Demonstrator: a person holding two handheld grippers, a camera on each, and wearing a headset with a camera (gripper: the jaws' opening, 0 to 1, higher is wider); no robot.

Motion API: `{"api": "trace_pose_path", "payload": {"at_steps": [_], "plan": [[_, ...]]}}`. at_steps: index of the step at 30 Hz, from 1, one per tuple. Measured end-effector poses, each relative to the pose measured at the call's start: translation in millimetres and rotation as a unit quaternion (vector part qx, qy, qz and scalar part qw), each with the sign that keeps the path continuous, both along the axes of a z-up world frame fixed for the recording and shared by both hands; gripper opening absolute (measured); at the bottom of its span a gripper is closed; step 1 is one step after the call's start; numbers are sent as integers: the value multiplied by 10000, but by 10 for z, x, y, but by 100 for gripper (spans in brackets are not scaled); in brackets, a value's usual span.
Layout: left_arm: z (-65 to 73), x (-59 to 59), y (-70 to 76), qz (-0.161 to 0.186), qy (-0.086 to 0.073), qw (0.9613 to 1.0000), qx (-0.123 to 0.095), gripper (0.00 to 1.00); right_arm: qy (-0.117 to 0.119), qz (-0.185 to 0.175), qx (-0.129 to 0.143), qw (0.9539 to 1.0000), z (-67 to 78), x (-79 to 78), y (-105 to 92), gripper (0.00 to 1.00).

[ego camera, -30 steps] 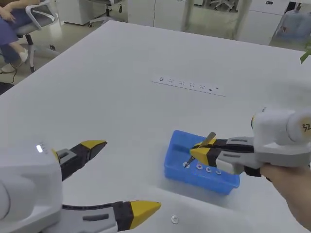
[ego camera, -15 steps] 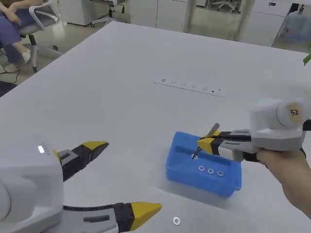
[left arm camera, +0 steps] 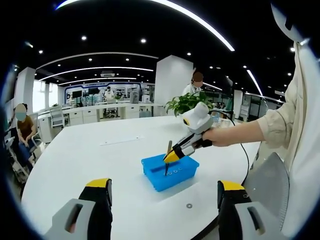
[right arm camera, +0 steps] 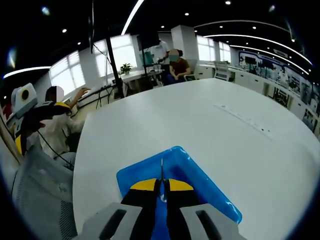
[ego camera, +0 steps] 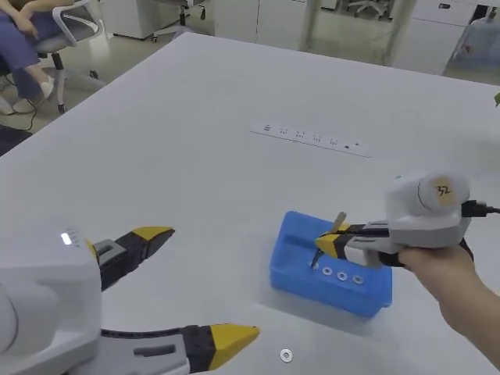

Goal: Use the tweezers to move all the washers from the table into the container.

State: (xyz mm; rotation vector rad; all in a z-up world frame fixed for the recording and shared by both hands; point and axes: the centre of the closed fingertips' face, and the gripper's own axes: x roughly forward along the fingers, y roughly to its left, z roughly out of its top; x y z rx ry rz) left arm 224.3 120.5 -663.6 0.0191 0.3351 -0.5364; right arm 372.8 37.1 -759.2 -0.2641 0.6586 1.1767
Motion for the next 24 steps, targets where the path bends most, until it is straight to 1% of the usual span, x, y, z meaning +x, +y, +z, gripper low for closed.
{"api": "trace_pose_path", "payload": {"at_steps": [6,16,22,24], "plan": [[6,-1,23,44,1,10000,-2,89,25,-20,-20,10000,-21,6,-1,2],[14,-1,13,42,-7,10000,10,89,24,-29,-62,10000,-49,13,-17,2],[12,0,17,48,-5,10000,2,89,8,-54,-69,10000,-43,9,-35,3],[11,1,17,46,-7,10000,4,89,2,-72,-20,10000,-14,8,-42,3]]}}
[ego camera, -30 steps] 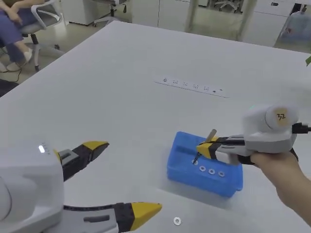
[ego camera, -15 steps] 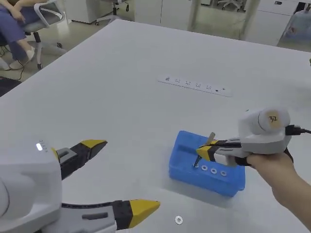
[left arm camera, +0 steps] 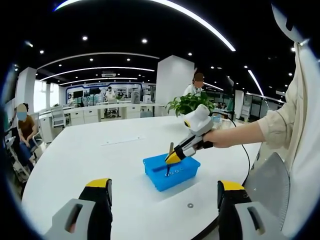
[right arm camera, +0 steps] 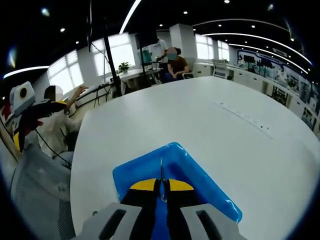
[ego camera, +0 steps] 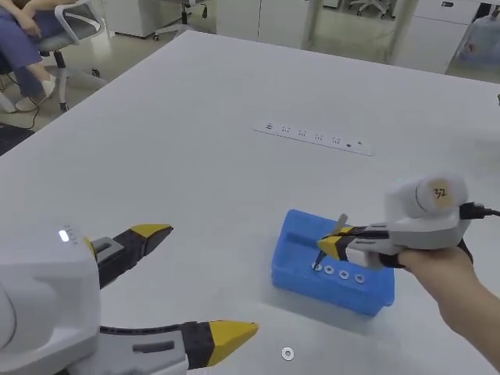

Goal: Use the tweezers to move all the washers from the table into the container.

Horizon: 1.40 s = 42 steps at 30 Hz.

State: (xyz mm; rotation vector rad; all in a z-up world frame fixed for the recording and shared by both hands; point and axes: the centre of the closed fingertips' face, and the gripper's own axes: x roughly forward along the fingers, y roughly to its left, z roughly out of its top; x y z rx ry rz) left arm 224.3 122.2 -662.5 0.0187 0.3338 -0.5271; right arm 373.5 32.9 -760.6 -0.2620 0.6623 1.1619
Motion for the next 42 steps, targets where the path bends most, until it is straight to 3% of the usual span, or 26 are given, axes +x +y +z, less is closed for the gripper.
{"api": "trace_pose_path", "payload": {"at_steps": [14,20,28,34,42], "plan": [[-7,16,-17,-41,5,10000,-1,89,-291,-17,326,9990,332,-84,-40,3],[-17,9,-34,-63,17,10000,-1,89,-413,4,585,9974,538,-176,-24,3],[-20,3,-52,-84,19,10000,4,89,-448,102,772,9960,677,-344,-1,3],[-18,1,-72,-111,17,9999,7,89,-339,233,832,9957,675,-495,52,3],[-17,0,-86,-130,21,9999,18,89,-102,430,783,9960,529,-727,105,3]]}}
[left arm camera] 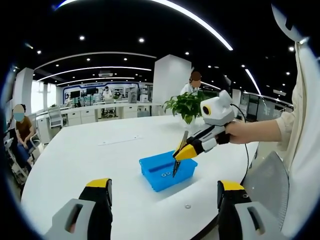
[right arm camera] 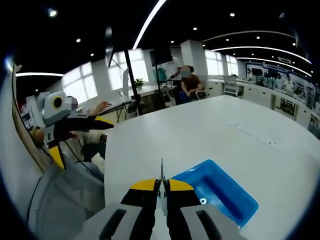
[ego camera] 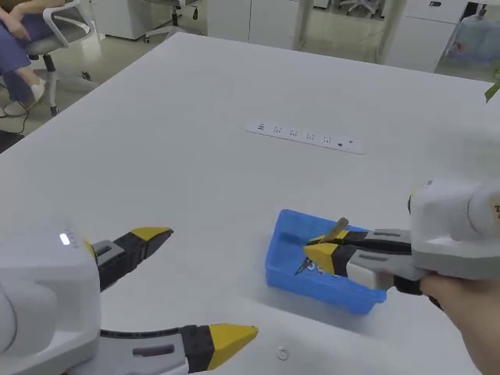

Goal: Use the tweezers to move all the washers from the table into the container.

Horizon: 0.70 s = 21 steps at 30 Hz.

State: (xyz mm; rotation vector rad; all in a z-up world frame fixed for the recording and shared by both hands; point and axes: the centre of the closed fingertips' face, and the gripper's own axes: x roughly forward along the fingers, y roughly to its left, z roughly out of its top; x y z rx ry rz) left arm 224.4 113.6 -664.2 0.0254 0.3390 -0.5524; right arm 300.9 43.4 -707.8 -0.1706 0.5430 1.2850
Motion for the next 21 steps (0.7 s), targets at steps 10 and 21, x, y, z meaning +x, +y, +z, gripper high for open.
{"api": "trace_pose_path", "payload": {"at_steps": [10,21], "plan": [[-3,-2,-12,-30,10,10000,9,88,302,270,-141,9991,-181,-196,-23,3],[-12,-5,-41,-95,21,10000,21,88,628,437,-416,9962,-461,-414,-84,3]]}}
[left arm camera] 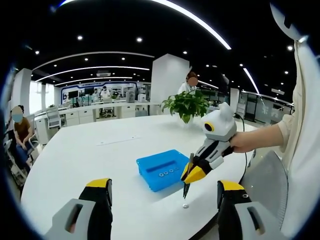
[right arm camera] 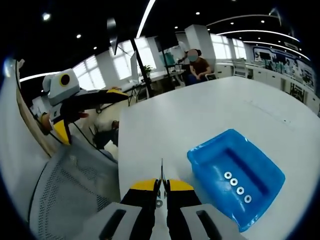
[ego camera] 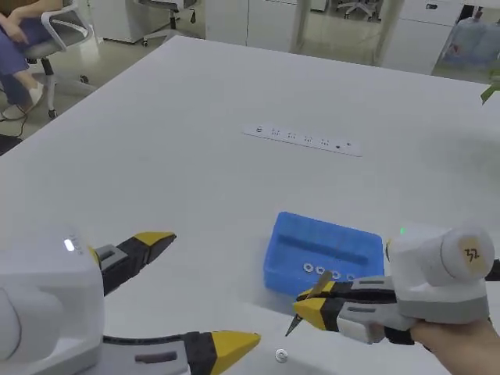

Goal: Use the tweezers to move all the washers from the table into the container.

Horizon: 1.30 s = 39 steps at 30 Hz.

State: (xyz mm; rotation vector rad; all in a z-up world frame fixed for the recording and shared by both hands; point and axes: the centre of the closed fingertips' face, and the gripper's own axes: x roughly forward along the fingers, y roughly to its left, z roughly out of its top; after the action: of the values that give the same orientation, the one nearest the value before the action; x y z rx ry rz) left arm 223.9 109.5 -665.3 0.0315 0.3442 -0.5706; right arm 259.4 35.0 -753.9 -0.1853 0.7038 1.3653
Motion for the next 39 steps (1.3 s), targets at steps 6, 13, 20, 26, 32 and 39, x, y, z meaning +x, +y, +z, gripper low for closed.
{"api": "trace_pose_path", "payload": {"at_steps": [6,13,20,26,32,39], "plan": [[1,-4,-3,-20,1,10000,9,88,141,5,-39,9999,-97,-83,7,3],[-2,-11,-3,-25,2,10000,22,88,206,35,-81,9997,-170,-134,16,3],[-9,-15,14,1,9,10000,22,88,152,126,-74,9998,-177,-174,33,3],[-16,-13,10,-3,15,10000,28,88,-139,339,-110,9993,-166,-221,56,3],[-15,-5,4,-12,15,10000,25,88,-425,583,-151,9973,-163,-279,76,3],[-23,-3,-2,-15,21,10000,24,88,-909,988,-193,9908,-172,-400,102,3]]}}
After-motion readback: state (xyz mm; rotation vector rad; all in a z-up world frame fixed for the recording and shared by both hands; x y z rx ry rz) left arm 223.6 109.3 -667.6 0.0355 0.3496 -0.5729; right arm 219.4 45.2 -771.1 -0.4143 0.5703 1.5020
